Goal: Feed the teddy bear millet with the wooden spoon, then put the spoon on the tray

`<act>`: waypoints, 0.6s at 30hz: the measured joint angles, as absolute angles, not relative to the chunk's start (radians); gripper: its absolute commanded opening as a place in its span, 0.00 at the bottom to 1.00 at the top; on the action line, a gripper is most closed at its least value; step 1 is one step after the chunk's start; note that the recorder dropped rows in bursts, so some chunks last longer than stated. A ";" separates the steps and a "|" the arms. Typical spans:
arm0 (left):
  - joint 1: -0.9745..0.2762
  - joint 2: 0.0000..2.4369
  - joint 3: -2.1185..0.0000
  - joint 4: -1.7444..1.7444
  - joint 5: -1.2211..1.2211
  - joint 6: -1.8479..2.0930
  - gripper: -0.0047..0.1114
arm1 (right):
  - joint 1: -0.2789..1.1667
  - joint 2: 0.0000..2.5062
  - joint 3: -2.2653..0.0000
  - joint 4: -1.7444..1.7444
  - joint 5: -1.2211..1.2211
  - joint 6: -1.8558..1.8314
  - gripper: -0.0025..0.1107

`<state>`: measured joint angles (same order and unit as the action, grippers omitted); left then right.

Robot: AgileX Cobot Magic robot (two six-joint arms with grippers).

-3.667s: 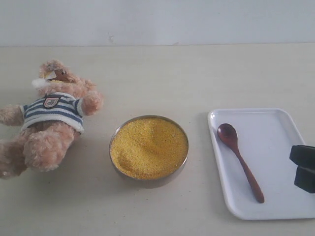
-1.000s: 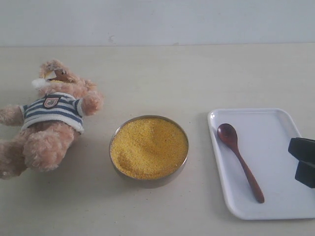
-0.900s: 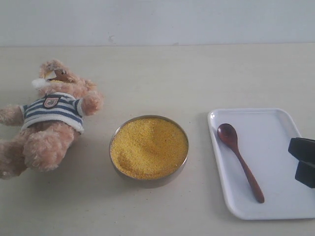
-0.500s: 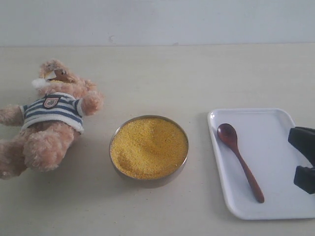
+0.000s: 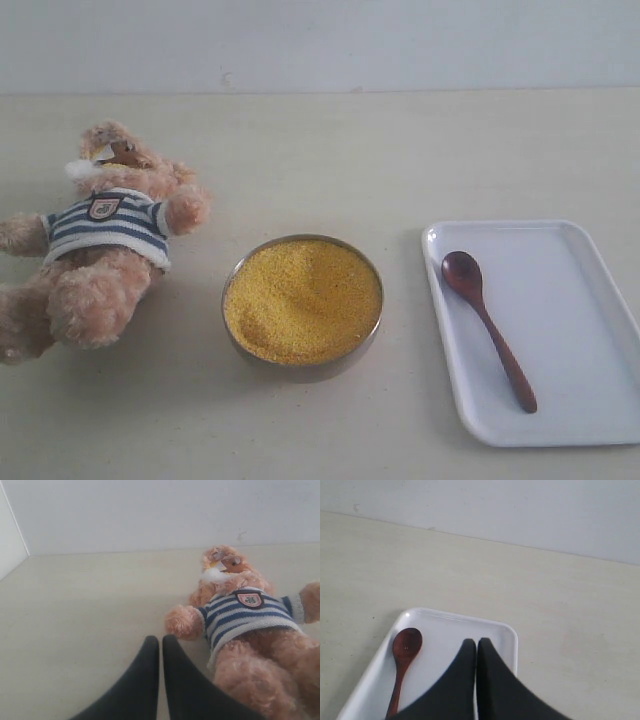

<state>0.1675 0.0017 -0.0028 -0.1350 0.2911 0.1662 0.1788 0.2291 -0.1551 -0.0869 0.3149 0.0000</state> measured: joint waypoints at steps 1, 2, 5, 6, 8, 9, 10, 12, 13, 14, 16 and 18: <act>0.168 0.002 -0.003 -0.135 0.291 0.166 0.08 | 0.175 0.210 -0.155 -0.082 0.333 -0.009 0.02; 0.168 0.002 -0.003 -0.135 0.291 0.166 0.08 | 0.172 0.193 -0.155 -0.079 0.348 -0.016 0.02; 0.168 0.002 -0.003 -0.135 0.291 0.168 0.08 | 0.170 0.151 -0.147 -0.067 0.373 -0.025 0.02; 0.168 0.002 -0.003 -0.135 0.291 0.168 0.08 | 0.170 0.135 -0.137 -0.060 0.373 -0.025 0.02; 0.168 0.002 -0.003 -0.135 0.291 0.168 0.08 | 0.170 0.099 -0.092 -0.035 0.367 -0.025 0.02; 0.168 0.002 -0.003 -0.135 0.291 0.168 0.08 | 0.170 0.081 -0.054 -0.020 0.357 -0.027 0.02; 0.168 0.002 -0.003 -0.135 0.291 0.168 0.08 | 0.170 0.068 -0.031 -0.009 0.353 -0.027 0.02; 0.168 0.002 -0.003 -0.135 0.293 0.168 0.08 | 0.170 0.036 -0.007 0.010 0.355 -0.046 0.02; 0.168 0.002 -0.003 -0.135 0.293 0.168 0.08 | 0.170 0.023 -0.005 0.014 0.355 -0.056 0.02; 0.168 0.002 -0.003 -0.135 0.293 0.168 0.08 | 0.170 0.014 -0.005 0.015 0.353 -0.068 0.02; 0.168 0.002 -0.003 -0.135 0.293 0.168 0.08 | 0.170 0.008 -0.005 0.018 0.353 -0.078 0.02; 0.168 0.002 -0.003 -0.135 0.293 0.168 0.08 | 0.170 0.005 -0.005 0.018 0.358 -0.083 0.02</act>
<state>0.1675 0.0017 -0.0028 -0.1350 0.2928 0.1680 0.1701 0.0051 -0.0047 0.0177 0.3581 -0.0833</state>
